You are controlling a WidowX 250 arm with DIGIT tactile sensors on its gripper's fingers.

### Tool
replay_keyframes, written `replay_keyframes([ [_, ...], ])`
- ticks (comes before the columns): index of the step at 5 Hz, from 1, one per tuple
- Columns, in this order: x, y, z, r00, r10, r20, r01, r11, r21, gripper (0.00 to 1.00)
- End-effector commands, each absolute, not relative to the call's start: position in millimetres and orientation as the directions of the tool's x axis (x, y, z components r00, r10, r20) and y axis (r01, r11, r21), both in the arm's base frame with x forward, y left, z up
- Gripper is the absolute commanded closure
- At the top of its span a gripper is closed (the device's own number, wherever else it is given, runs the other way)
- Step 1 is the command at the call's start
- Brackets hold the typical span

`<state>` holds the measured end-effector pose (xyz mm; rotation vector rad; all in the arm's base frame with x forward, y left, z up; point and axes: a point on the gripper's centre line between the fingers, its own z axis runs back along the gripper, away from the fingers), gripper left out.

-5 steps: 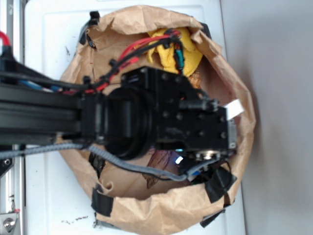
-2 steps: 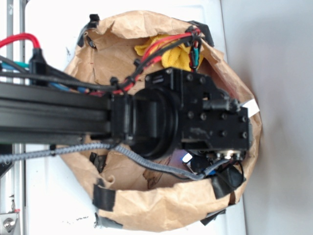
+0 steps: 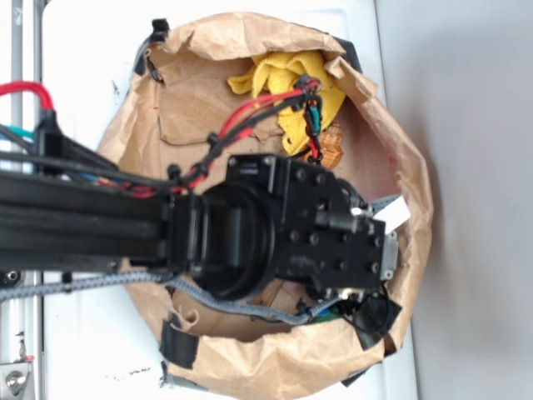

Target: Grab the wood chip.

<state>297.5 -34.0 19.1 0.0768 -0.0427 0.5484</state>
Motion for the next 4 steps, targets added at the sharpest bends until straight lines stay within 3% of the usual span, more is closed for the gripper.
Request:
replay_keyframes([
  [1,251,-31,13,0.896,0.437,0.08,-0.443,0.892,0.086,0.0],
  [3,227,-26,29,0.912,0.408,0.043,-0.41,0.91,0.063,0.0],
  [4,230,-24,29,0.904,0.428,0.005,-0.427,0.902,0.061,1.0],
])
